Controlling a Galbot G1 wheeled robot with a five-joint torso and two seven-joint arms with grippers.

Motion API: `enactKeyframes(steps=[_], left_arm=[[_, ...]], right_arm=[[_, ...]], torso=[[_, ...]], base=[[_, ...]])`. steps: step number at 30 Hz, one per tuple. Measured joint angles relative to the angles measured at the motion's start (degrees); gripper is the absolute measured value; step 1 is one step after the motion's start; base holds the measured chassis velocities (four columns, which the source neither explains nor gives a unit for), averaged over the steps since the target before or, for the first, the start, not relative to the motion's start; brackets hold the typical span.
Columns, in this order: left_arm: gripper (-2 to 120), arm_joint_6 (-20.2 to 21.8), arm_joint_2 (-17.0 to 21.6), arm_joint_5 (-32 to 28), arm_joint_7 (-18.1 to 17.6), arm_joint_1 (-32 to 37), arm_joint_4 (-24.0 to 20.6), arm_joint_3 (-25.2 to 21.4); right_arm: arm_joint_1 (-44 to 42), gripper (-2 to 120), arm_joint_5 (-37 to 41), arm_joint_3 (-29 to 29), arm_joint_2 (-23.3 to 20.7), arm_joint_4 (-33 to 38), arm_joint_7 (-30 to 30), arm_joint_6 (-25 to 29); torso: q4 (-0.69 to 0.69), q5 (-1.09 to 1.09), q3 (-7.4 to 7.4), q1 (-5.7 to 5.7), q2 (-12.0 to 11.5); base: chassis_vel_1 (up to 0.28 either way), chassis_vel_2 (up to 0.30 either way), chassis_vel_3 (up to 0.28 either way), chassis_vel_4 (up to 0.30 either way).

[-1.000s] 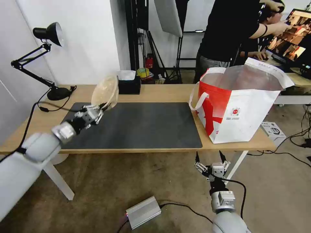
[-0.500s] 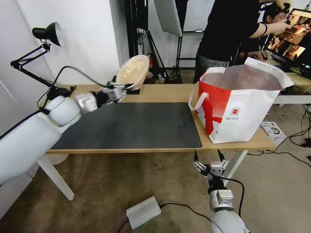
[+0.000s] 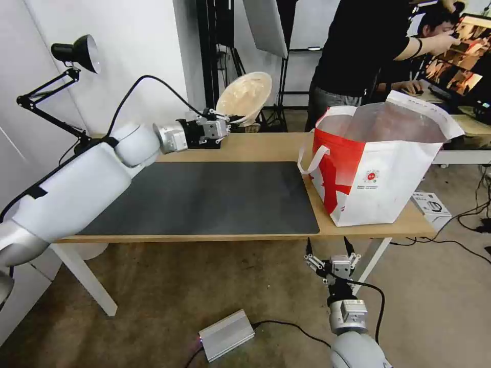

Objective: Pick up the trash from the table and place it into the takeout bag.

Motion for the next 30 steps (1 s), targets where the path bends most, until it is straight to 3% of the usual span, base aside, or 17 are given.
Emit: enactKeyframes(steps=[7, 15, 30], left_arm=[[1, -0.7, -3.4, 0.7, 0.8, -3.2, 3.3, 0.5], [1, -1.4, -4.3, 1.2, 1.2, -5.1, 3.2, 1.9], [1, -3.3, -11.5, 11.0, 4.4, -5.7, 3.2, 2.2]], right_arm=[[-0.4, 99, 0.2, 0.3, -0.1, 0.0, 0.0, 0.0], [-0.4, 99, 0.3, 0.6, -0.3, 0.0, 0.0, 0.0], [-0.9, 99, 0.4, 1.3, -0.1, -0.3, 0.0, 0.1]], torso=[[-0.01, 0.00, -0.01, 0.00, 0.0], [0.01, 0.00, -0.01, 0.00, 0.0], [-0.01, 0.01, -0.01, -0.01, 0.0]], base=[[0.000, 0.000, 0.000, 0.000], [0.000, 0.000, 0.000, 0.000], [0.000, 0.000, 0.000, 0.000]])
